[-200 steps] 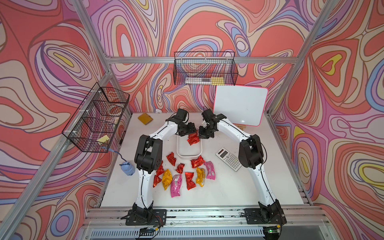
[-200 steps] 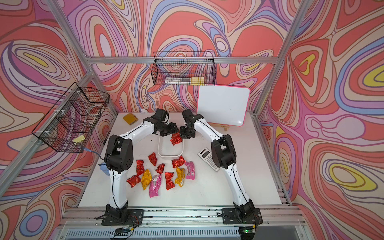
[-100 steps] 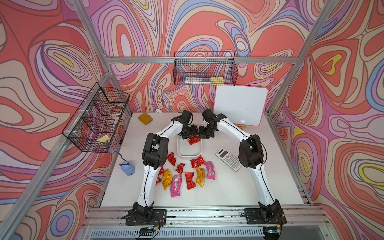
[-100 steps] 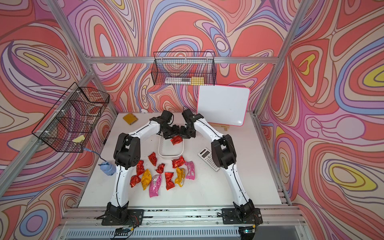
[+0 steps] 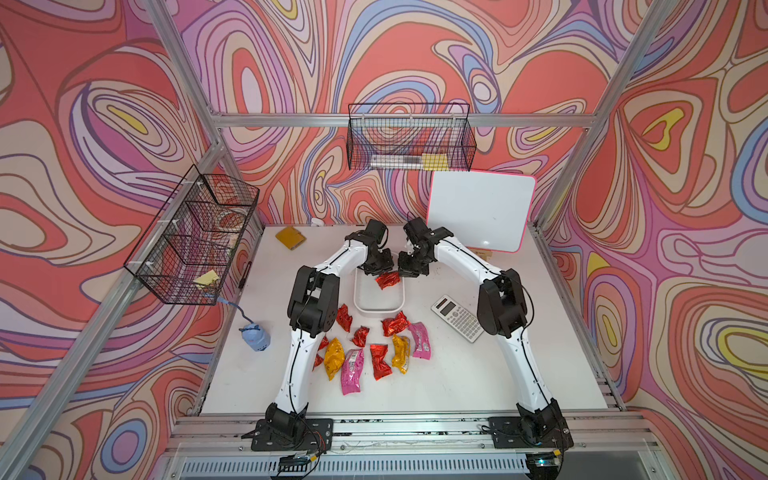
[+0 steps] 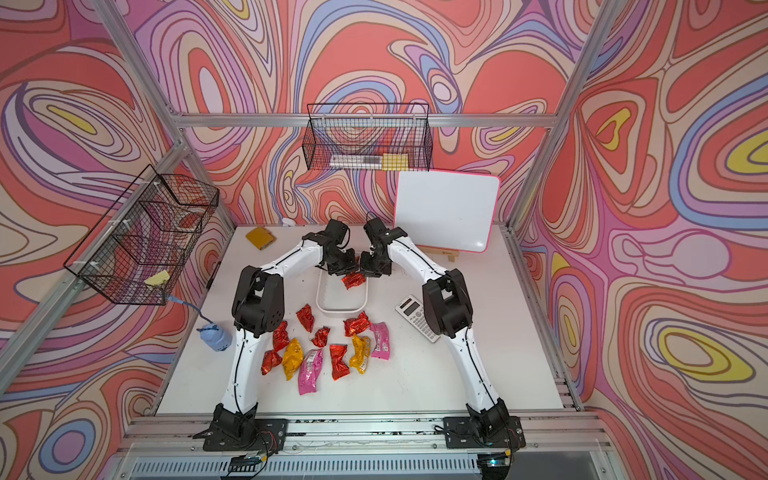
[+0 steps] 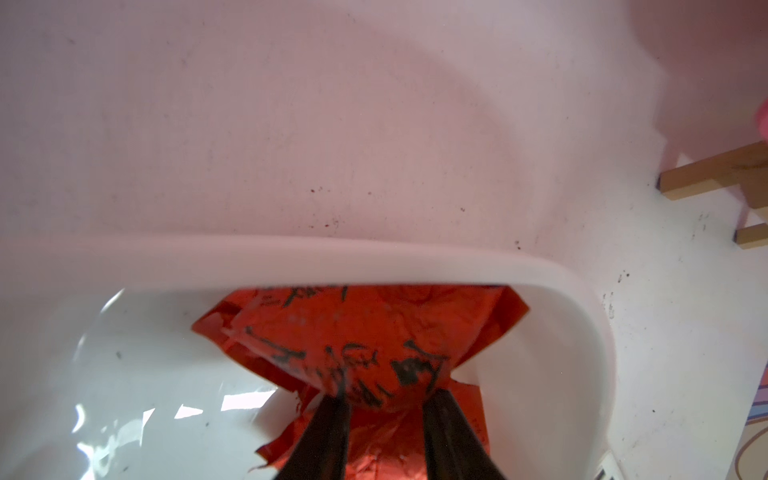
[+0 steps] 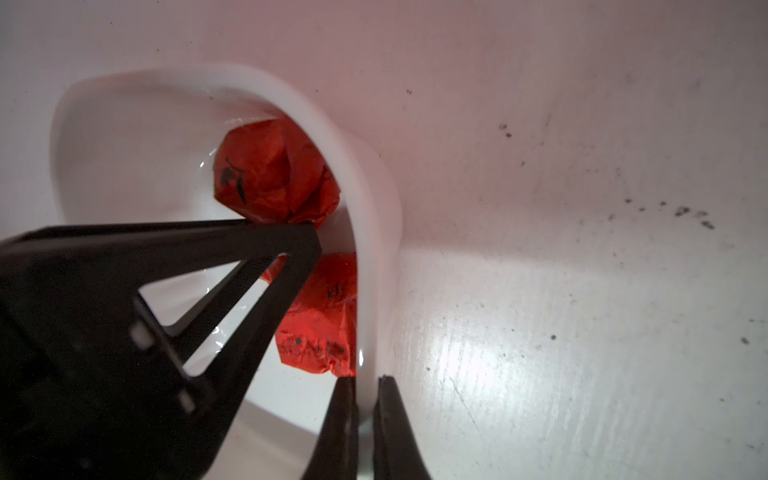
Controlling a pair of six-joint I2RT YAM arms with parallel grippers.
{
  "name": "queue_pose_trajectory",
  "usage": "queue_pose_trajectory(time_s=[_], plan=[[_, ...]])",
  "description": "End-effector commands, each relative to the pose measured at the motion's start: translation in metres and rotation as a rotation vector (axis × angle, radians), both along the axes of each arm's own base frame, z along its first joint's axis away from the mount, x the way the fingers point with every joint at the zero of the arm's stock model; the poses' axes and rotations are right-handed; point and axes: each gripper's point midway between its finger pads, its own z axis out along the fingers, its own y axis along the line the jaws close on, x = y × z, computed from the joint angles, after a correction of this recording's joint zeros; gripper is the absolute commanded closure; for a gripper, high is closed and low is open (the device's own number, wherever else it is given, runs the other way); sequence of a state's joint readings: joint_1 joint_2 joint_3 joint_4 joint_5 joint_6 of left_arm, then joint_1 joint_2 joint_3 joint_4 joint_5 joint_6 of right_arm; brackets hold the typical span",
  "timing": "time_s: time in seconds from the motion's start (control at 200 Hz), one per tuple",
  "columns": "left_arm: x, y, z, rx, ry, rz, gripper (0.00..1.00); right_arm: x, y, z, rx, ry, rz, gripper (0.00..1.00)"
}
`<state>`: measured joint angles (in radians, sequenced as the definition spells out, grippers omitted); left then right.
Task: Take the tea bags out of the storage box
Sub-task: Pick up the tea bag from the storage box.
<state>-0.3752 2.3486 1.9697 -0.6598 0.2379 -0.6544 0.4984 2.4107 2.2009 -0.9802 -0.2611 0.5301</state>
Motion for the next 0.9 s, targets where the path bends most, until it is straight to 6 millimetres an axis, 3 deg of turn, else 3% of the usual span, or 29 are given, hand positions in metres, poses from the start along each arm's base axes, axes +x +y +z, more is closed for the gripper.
queue_pose_trajectory(time_s=[0.0,0.185,0.471,0.896], plan=[[0.003,0.012,-0.010,0.063,0.004,0.012,0.83,-0.004,0.005,0.008,0.011,0.001,0.018,1.00],[0.003,0.014,0.007,0.070,-0.033,-0.003,1.00,-0.004,0.004,0.011,0.009,-0.006,0.018,1.00],[-0.004,0.016,0.036,0.048,-0.079,-0.001,1.00,-0.004,0.003,0.014,0.010,-0.018,0.017,1.00],[-0.047,0.019,0.080,-0.049,-0.122,0.016,1.00,-0.004,0.001,0.012,-0.004,-0.019,0.025,1.00]])
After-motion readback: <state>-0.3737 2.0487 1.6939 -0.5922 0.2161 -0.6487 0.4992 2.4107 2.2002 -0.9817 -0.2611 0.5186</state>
